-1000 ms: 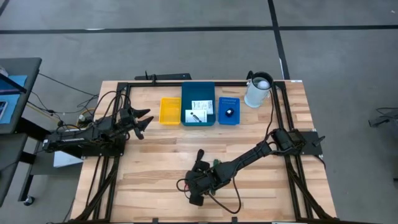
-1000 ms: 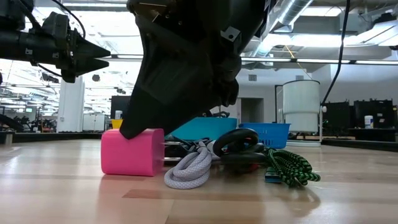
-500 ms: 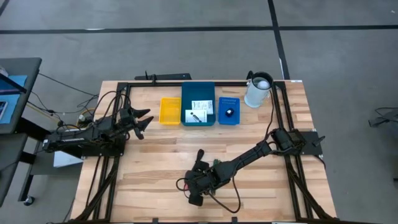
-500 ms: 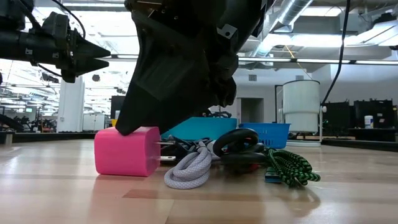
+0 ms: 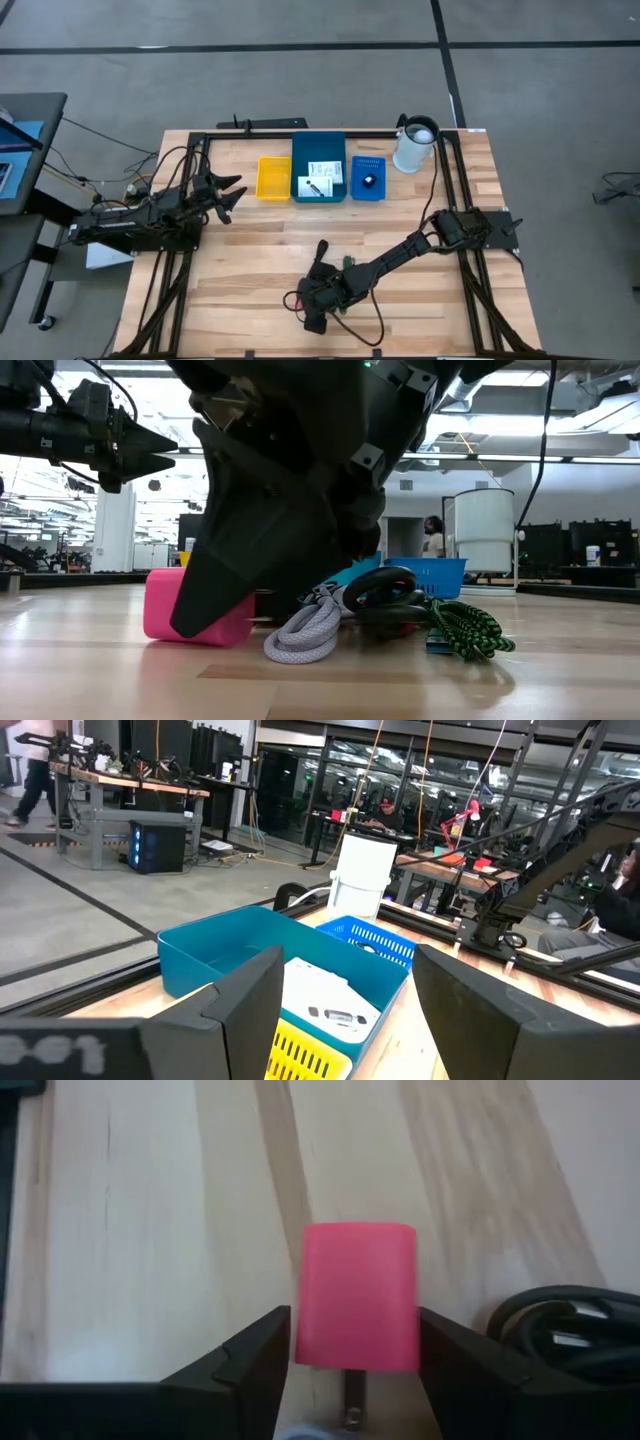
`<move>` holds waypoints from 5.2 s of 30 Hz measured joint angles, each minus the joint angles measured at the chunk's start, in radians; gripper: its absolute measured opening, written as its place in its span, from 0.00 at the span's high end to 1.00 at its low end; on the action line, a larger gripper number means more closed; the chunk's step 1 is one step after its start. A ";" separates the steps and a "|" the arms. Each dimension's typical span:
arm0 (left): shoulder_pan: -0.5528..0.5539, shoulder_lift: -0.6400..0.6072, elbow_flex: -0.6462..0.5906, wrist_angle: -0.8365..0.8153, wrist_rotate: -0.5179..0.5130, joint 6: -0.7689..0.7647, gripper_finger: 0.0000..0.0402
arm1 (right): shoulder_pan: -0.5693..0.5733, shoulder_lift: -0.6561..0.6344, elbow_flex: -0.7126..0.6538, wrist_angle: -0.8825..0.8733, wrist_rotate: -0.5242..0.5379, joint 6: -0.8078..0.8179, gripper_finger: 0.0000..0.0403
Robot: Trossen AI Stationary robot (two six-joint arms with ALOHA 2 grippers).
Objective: Pick and place items into bin
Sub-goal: Put the pink charger adapter into the blue bin, then put the top black charger cable into the yellow bin
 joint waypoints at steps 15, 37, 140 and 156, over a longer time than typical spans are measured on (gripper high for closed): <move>0.000 0.000 0.000 0.000 0.000 0.000 0.47 | -0.001 -0.003 0.045 -0.083 0.015 0.007 0.57; 0.000 0.000 0.000 0.000 0.000 0.000 0.47 | -0.011 -0.006 0.259 -0.437 0.067 -0.037 0.63; 0.000 0.000 0.000 0.000 0.000 0.000 0.47 | -0.605 -0.628 -0.441 -0.465 -0.124 -0.305 0.41; 0.000 0.000 0.000 0.000 0.000 0.000 0.47 | -0.042 -0.626 -0.684 -0.446 0.562 0.228 0.41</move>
